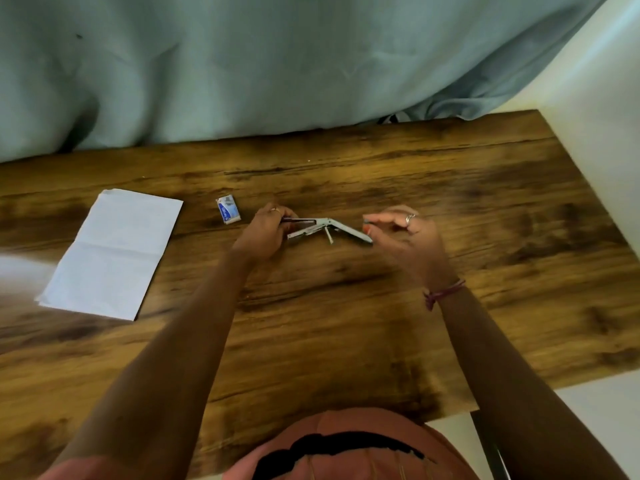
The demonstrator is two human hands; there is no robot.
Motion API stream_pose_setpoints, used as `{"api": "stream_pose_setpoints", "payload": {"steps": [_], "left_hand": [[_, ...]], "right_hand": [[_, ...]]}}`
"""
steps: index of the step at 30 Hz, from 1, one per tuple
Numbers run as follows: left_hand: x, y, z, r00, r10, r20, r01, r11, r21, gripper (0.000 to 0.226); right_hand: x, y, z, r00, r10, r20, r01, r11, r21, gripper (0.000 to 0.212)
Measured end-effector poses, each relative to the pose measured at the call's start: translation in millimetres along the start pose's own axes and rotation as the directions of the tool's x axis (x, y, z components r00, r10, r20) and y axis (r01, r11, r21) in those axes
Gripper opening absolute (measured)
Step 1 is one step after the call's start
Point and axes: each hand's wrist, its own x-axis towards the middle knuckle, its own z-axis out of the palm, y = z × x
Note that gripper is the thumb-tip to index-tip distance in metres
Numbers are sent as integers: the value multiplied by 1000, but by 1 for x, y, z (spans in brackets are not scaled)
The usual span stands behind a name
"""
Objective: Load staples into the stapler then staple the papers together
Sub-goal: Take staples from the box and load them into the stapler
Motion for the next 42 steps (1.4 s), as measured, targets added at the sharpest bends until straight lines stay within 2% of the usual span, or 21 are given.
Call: {"api": "stream_pose_setpoints", "payload": {"steps": [4, 7, 11, 13, 16, 20, 26, 29, 34, 38, 42], "left_hand": [[1, -3, -3, 998, -45, 46, 51, 991, -127, 27], [2, -3, -6, 996, -28, 79, 39, 990, -137, 28], [1, 0, -8, 983, -74, 169, 122, 947, -295, 30], [-1, 1, -6, 973, -124, 195, 198, 884, -425, 29], [-4, 3, -4, 949, -197, 245, 310, 725, -615, 26], [-15, 8, -3, 935, -194, 296, 353, 579, -735, 21], [-45, 21, 2, 961, -150, 233, 274, 395, -877, 21], [-61, 26, 4, 973, -133, 191, 225, 328, -918, 22], [-85, 32, 4, 985, -138, 99, 137, 300, -944, 25], [-97, 39, 4, 990, -131, 46, 79, 260, -962, 26], [-103, 43, 3, 992, -125, 30, 61, 256, -965, 25]], "right_hand": [[27, 7, 9, 998, -40, 52, 42, 998, -36, 18], [40, 10, 24, 991, 13, 134, -13, 1000, 1, 18], [43, 14, 40, 978, 24, 209, -24, 1000, -3, 17], [41, 14, 44, 977, 19, 213, -24, 999, 21, 17], [38, 13, 44, 977, 9, 214, -14, 1000, 23, 17], [40, 6, 37, 975, 7, 223, 0, 1000, -30, 18], [49, -20, 20, 972, 2, 233, 2, 1000, -17, 17], [52, -39, 10, 957, -8, 291, 25, 998, -54, 18], [52, -72, 0, 895, -71, 440, 180, 961, -212, 20], [56, -90, 4, 829, -129, 544, 349, 879, -324, 20], [60, -96, 16, 771, -130, 624, 443, 812, -379, 21]]}}
